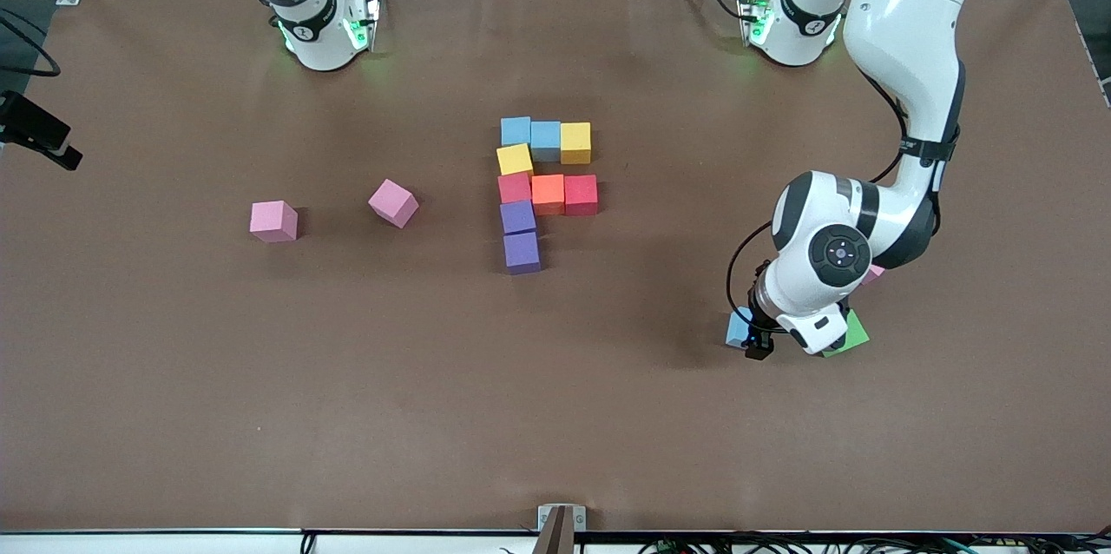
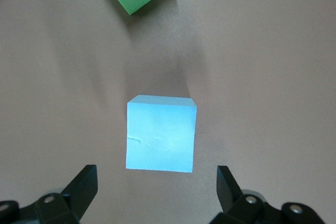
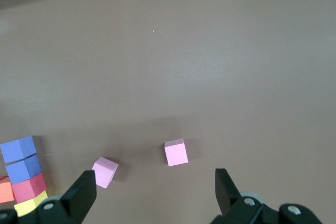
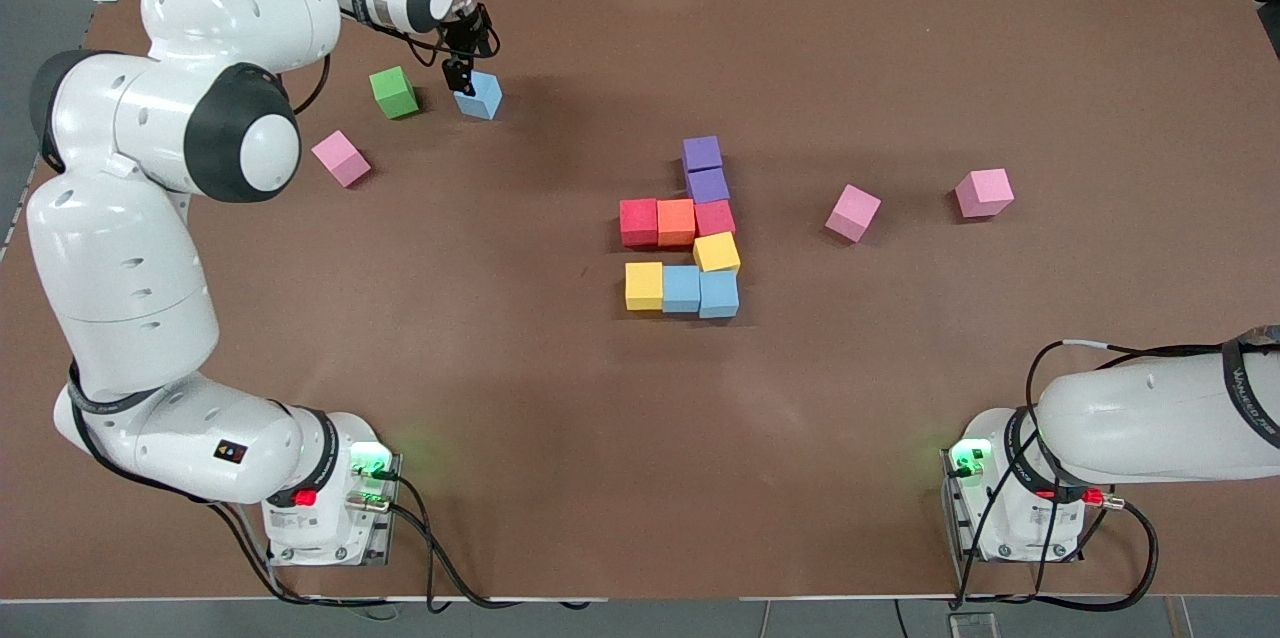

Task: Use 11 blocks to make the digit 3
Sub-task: 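Move the left gripper to the loose blue cube and lower around it, then close the left gripper on the blue cube and lift it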

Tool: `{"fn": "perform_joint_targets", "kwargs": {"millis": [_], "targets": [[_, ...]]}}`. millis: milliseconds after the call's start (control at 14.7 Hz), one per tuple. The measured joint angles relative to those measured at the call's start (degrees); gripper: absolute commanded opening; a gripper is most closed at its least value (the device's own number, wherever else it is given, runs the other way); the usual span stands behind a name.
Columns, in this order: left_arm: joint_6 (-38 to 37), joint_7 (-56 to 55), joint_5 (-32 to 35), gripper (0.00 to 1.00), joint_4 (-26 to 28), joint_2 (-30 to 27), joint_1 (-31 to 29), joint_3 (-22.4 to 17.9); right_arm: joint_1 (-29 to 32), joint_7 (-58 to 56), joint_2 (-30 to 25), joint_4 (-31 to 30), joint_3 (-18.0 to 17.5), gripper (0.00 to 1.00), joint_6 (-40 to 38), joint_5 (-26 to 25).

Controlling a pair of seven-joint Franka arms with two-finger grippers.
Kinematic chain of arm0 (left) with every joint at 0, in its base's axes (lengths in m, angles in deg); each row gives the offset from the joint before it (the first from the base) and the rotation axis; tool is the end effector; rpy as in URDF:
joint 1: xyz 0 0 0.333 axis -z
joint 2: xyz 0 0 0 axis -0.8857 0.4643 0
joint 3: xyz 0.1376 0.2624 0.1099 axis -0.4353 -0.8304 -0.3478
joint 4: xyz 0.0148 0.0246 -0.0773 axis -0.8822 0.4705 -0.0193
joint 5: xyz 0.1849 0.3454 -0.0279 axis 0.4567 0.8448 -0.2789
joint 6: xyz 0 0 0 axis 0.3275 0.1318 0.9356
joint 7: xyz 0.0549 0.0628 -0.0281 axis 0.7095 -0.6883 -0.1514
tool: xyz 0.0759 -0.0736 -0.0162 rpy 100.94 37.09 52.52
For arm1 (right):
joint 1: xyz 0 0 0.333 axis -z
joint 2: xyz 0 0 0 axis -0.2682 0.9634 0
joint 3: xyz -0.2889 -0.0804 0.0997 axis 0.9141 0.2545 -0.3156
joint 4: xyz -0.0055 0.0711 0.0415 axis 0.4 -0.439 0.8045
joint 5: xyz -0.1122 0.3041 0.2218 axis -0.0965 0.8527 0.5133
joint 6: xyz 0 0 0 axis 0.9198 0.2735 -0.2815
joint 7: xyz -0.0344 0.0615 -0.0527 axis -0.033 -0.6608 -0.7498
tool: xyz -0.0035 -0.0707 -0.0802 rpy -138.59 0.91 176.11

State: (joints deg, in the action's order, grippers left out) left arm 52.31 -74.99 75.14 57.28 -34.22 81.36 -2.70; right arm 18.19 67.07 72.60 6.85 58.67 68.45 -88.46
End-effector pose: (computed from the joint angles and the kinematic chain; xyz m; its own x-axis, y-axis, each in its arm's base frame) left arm 0.6564 -0.2097 0.2577 0.2350 0.9720 0.0054 0.9719 -0.2350 0.0115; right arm 0.5538 -0.0315 0.6826 0.9885 -0.1205 0.0911 -0.1200 -0.9927 -0.0109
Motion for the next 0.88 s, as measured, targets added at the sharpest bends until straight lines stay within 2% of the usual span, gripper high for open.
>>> {"fn": "perform_joint_targets", "kwargs": {"millis": [884], "targets": [[0.0, 1.38, -0.02, 1.0, -0.21, 1.96, -1.22, -0.05, 0.0, 0.0, 0.0, 0.0, -0.05, 1.0, 1.71, 0.0]]}}
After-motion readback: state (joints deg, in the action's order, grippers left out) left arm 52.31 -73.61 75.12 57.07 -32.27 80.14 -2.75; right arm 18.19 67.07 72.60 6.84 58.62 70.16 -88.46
